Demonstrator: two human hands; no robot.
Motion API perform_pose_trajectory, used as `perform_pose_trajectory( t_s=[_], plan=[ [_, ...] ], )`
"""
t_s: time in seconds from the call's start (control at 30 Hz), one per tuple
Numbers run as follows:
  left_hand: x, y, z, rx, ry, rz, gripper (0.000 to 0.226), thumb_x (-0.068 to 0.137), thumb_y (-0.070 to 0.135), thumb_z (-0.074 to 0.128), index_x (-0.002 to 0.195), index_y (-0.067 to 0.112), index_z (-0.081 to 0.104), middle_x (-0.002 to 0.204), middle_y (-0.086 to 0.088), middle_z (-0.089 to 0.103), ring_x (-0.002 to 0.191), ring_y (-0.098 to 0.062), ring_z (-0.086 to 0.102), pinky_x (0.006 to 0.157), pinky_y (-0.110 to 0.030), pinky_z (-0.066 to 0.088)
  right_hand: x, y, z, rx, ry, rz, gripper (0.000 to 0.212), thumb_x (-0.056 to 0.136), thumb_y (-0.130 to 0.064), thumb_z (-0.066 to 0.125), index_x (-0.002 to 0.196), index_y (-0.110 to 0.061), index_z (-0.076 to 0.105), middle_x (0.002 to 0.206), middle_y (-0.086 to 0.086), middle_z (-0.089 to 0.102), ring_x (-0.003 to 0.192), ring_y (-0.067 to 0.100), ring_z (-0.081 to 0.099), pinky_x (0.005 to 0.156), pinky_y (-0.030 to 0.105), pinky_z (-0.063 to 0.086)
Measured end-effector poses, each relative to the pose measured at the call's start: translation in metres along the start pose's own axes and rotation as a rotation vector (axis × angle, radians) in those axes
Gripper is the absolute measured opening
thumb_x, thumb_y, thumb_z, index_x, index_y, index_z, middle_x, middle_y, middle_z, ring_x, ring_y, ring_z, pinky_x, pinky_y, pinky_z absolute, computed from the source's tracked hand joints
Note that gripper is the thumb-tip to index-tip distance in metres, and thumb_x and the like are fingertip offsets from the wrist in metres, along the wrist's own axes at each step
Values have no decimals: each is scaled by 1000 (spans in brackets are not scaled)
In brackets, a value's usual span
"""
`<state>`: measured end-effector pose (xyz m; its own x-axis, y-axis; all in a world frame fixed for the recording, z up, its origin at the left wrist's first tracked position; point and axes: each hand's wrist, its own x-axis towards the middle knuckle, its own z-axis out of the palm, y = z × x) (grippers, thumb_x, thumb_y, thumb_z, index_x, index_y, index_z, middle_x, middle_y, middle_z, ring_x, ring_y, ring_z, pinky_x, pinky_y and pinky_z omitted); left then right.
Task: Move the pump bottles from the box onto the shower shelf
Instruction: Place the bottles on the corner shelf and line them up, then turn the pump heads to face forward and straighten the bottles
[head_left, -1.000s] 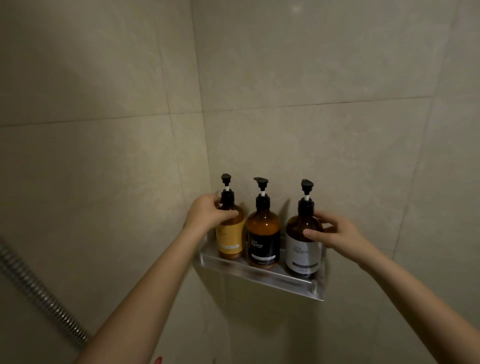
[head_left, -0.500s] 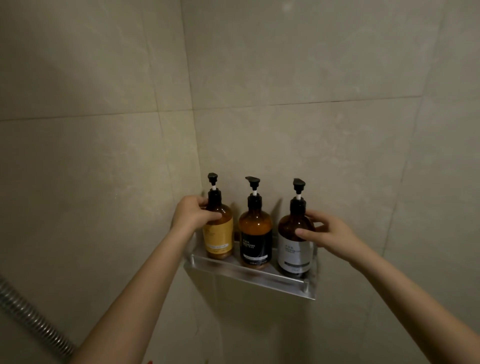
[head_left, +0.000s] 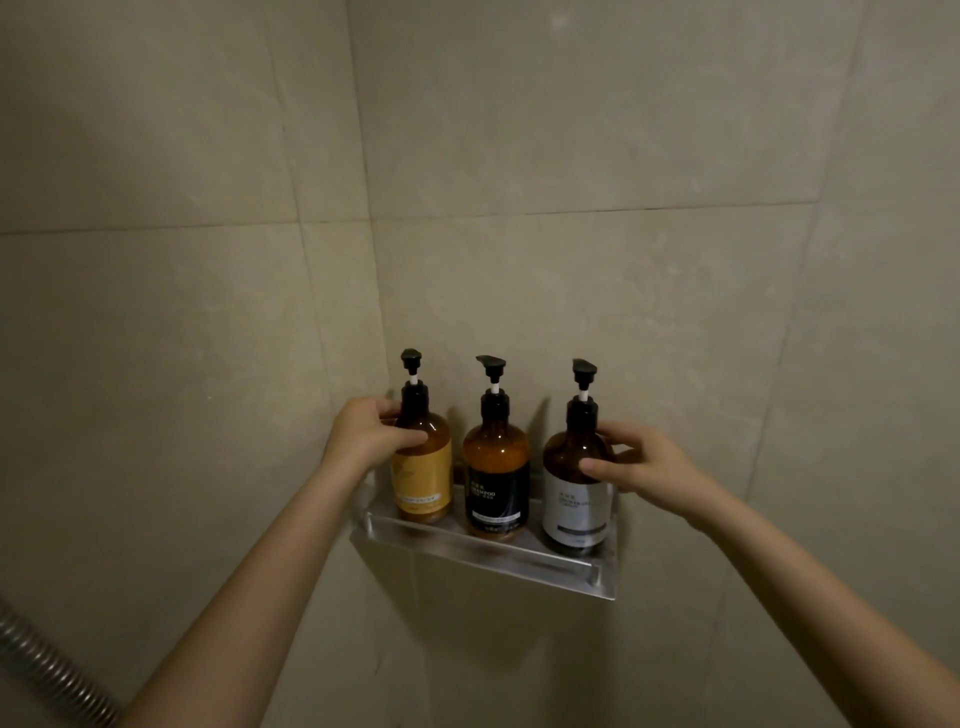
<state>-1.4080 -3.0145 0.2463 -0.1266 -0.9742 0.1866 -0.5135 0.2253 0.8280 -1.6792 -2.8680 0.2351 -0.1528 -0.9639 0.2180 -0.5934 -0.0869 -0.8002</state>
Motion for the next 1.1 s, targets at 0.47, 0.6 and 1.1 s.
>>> perform_pose_trajectory(
  t_s=[0.47,0.6,1.1],
  plan=[
    [-101,69,65,-250,76,399,31,79,16,69,107,28,63,96,17,64,82,9,61,62,1,43,26,-70,-45,-124,297,-66,42,62,-64,68,76,-24,71,73,-5,69,71,13,64,61,29,50],
    [-100,76,90,-91,-43,409,44,78,26,70,120,21,59,116,5,65,99,0,59,73,-6,45,33,-96,-47,-365,245,-22,28,68,-44,77,74,-16,74,63,-3,67,65,15,65,57,28,52],
    [-92,83,105,143,-52,469,23,80,30,67,98,15,68,94,1,71,88,-11,65,72,-23,51,33,-104,-49,-475,152,-7,25,74,-33,75,88,-12,75,75,2,71,65,11,66,54,22,50]
  ],
)
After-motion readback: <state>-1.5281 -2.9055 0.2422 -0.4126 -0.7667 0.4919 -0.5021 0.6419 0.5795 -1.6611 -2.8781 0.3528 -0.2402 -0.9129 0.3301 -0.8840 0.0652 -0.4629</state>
